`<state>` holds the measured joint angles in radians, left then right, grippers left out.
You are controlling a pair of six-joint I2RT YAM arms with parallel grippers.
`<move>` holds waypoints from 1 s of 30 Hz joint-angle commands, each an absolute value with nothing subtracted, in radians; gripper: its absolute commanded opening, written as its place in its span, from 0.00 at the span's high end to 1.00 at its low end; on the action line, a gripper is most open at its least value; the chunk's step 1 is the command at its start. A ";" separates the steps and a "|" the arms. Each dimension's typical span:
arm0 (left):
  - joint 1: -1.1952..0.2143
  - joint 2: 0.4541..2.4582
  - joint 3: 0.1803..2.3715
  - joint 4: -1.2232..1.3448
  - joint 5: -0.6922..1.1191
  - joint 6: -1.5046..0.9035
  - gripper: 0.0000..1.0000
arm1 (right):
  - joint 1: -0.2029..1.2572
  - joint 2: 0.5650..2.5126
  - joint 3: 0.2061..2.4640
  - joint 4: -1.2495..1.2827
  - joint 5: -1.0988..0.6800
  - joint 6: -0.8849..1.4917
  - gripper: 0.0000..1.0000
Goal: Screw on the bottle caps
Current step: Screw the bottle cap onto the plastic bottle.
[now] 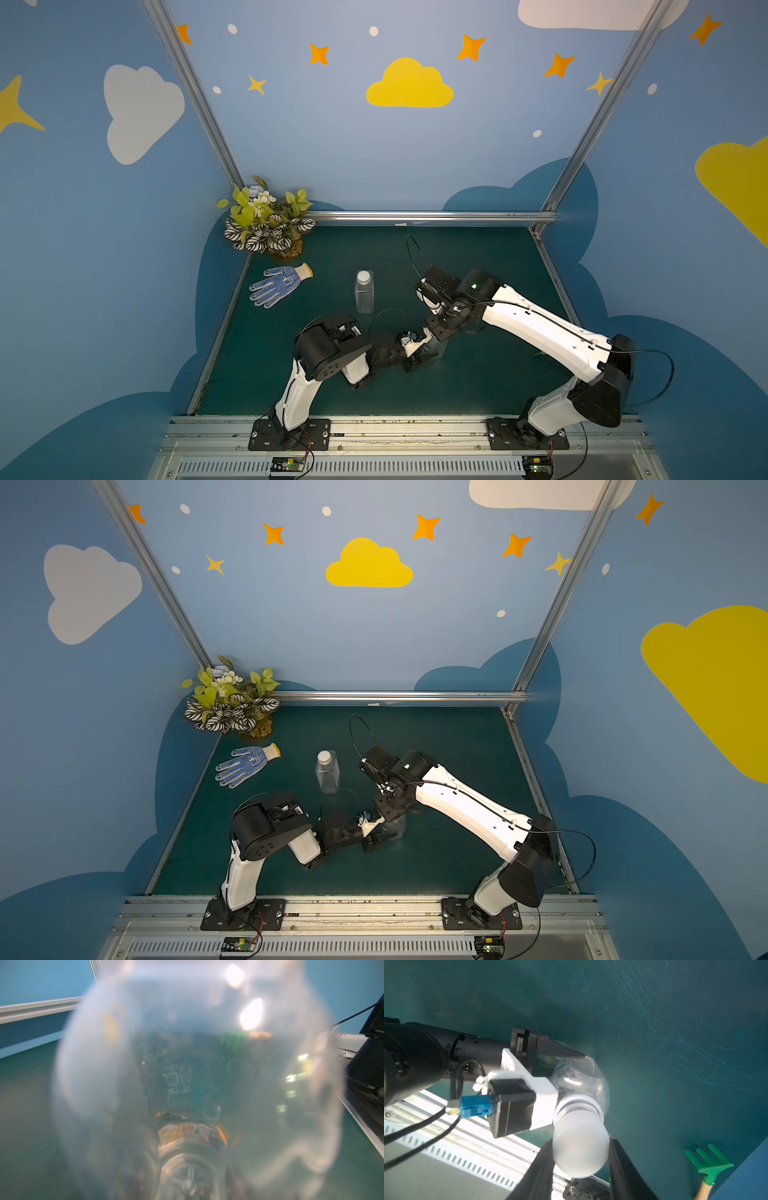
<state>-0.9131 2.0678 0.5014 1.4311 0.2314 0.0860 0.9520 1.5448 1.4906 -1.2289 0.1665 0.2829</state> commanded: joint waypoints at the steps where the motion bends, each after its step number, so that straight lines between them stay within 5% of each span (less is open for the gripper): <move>1: -0.917 2.056 0.498 1.400 0.228 0.100 0.46 | 0.959 1.561 1.514 -1.262 0.192 0.279 0.88; 30: -0.912 2.040 0.514 1.368 0.244 0.103 0.48 | 1.009 1.565 1.498 -1.255 0.213 0.298 0.89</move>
